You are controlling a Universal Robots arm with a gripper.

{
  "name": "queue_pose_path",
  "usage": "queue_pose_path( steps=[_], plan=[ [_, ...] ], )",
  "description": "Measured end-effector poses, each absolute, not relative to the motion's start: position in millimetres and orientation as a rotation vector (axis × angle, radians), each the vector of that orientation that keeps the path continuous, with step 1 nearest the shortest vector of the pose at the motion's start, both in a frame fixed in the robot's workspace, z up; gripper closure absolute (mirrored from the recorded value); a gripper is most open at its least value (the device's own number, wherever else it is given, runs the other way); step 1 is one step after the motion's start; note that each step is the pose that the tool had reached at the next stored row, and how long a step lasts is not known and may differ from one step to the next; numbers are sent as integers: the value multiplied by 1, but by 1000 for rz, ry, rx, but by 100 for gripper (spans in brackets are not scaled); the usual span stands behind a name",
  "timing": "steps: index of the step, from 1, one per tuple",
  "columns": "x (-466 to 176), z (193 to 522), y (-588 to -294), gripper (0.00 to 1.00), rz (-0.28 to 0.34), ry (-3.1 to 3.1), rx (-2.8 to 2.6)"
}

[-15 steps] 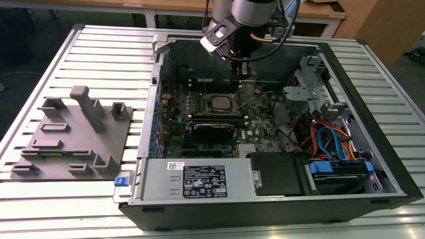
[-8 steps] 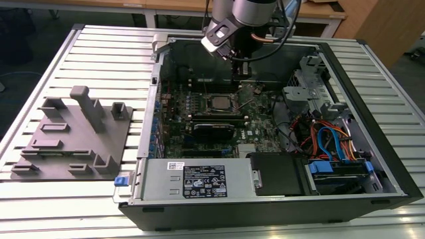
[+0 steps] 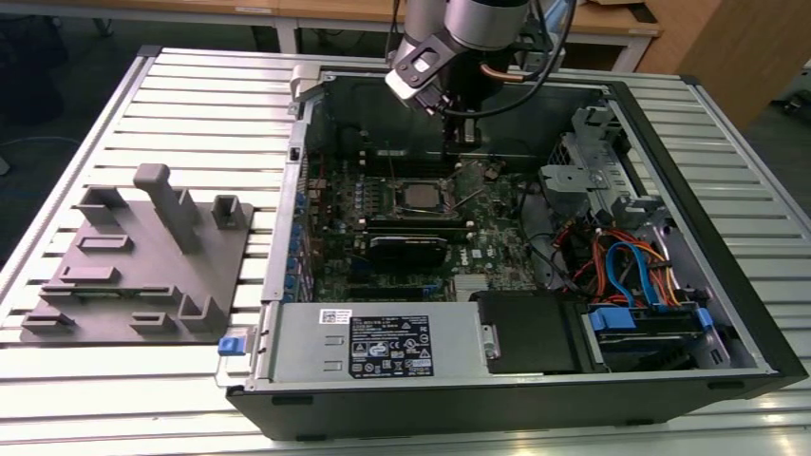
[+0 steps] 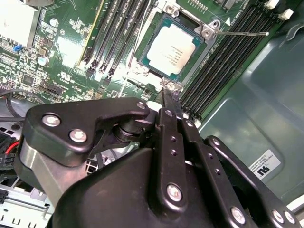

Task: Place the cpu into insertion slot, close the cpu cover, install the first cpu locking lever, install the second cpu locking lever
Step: 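Close the cpu cover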

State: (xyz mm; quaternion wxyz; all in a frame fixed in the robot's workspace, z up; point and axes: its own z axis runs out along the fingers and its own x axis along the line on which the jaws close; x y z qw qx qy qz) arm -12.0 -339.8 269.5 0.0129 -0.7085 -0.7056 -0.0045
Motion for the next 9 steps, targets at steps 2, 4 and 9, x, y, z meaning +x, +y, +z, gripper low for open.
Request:
queue_pose_path(
  steps=[2,4,9],
  plan=[
    [-12,270,-340,90,-14,-2199,-2208],
    [-12,270,-340,90,-14,-2199,-2208],
    [-11,270,-340,90,-13,-2199,-2208]
  ],
)
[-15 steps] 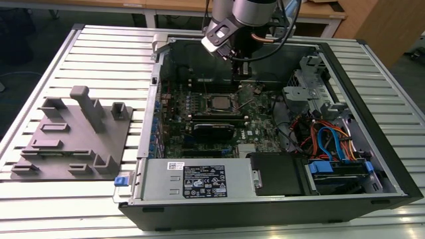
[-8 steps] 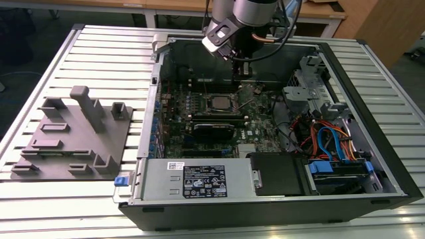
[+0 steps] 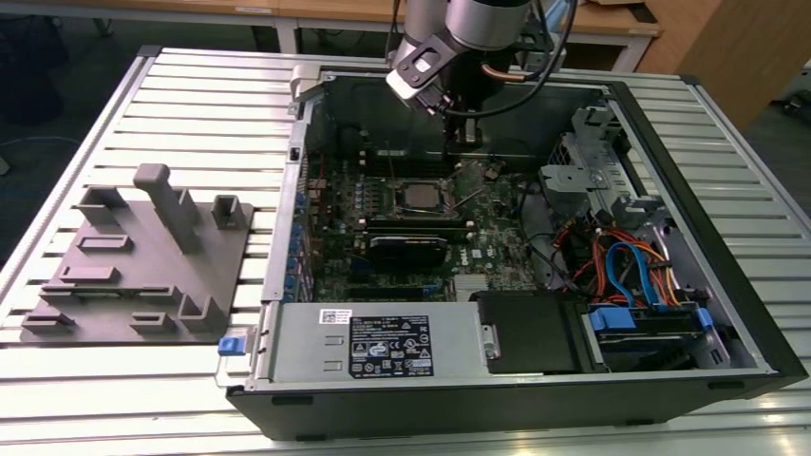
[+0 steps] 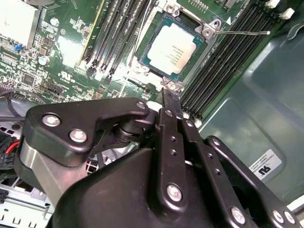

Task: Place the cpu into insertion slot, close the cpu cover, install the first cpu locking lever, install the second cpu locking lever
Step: 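Close the cpu cover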

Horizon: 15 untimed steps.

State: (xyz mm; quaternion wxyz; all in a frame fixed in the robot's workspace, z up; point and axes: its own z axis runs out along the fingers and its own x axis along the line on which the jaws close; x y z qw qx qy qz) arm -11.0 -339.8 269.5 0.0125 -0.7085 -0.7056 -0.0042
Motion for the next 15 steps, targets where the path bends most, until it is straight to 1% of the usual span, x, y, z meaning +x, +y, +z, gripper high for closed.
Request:
queue_pose_path(
  steps=[15],
  plan=[
    [-9,270,-340,90,-10,-2200,-2210]
  ],
)
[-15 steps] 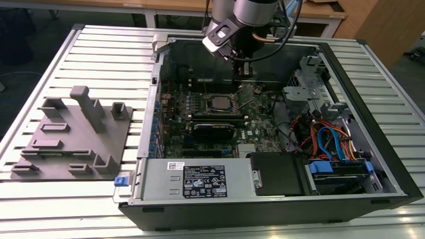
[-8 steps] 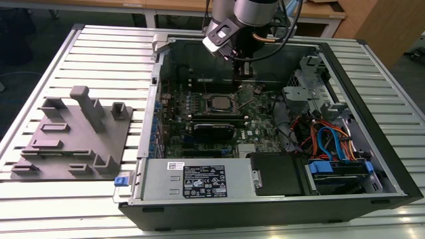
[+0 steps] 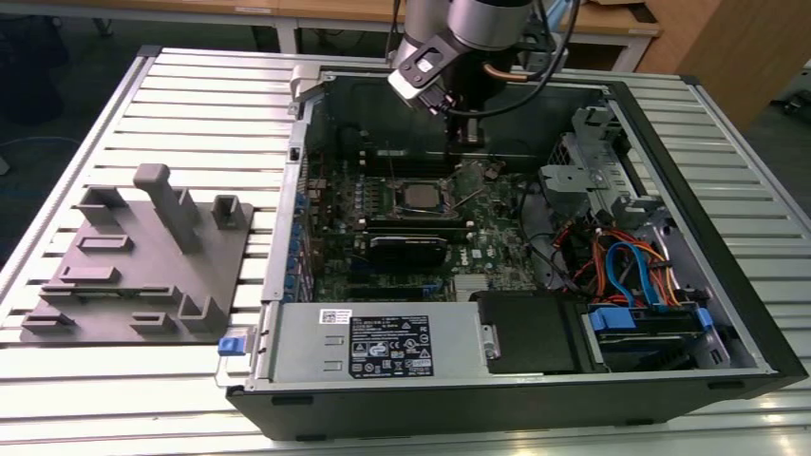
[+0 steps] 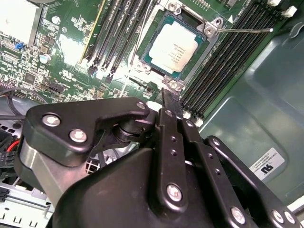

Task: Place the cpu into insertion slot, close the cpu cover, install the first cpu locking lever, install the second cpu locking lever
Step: 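Close the cpu cover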

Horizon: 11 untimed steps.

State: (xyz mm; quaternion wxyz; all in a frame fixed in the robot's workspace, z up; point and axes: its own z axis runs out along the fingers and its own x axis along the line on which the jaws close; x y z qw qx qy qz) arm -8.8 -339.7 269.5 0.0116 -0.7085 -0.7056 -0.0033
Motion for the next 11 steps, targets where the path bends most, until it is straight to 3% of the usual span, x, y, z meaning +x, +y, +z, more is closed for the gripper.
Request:
queue_pose_path(
  steps=[11],
  plan=[
    [-3,270,-340,90,-9,-2201,-2210]
  ],
)
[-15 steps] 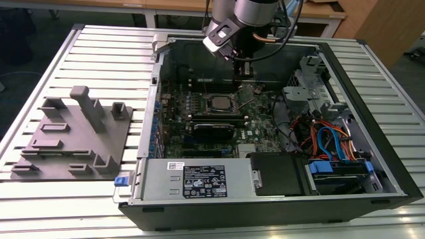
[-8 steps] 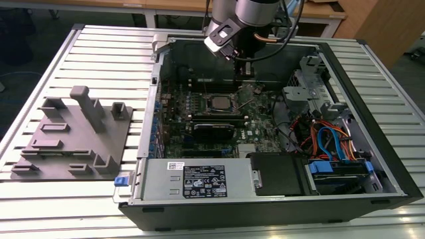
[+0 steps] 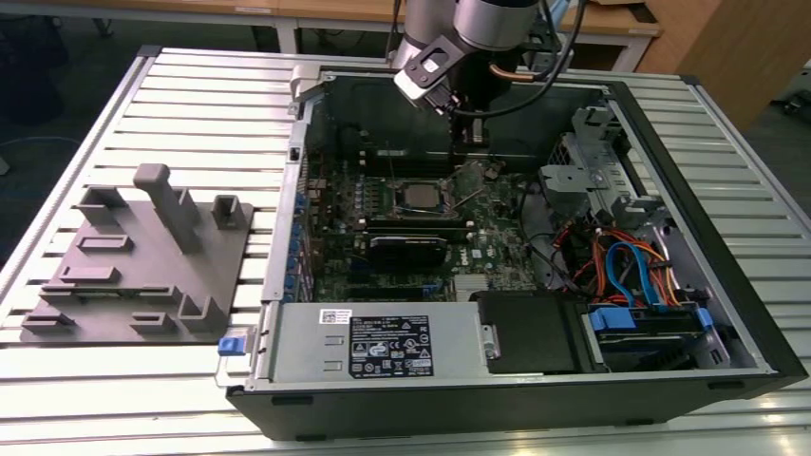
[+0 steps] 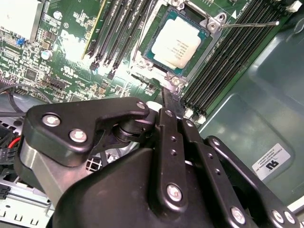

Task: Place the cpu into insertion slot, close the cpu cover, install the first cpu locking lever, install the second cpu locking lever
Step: 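Close the cpu cover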

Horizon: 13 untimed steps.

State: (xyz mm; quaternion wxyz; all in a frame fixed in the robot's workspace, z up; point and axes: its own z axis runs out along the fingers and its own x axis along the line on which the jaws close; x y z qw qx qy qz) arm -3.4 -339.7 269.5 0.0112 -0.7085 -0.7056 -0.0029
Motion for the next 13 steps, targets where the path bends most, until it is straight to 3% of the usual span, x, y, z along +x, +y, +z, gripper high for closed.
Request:
queue_pose_path(
  steps=[13],
  plan=[
    [0,270,-340,90,-5,-2203,-2212]
  ],
)
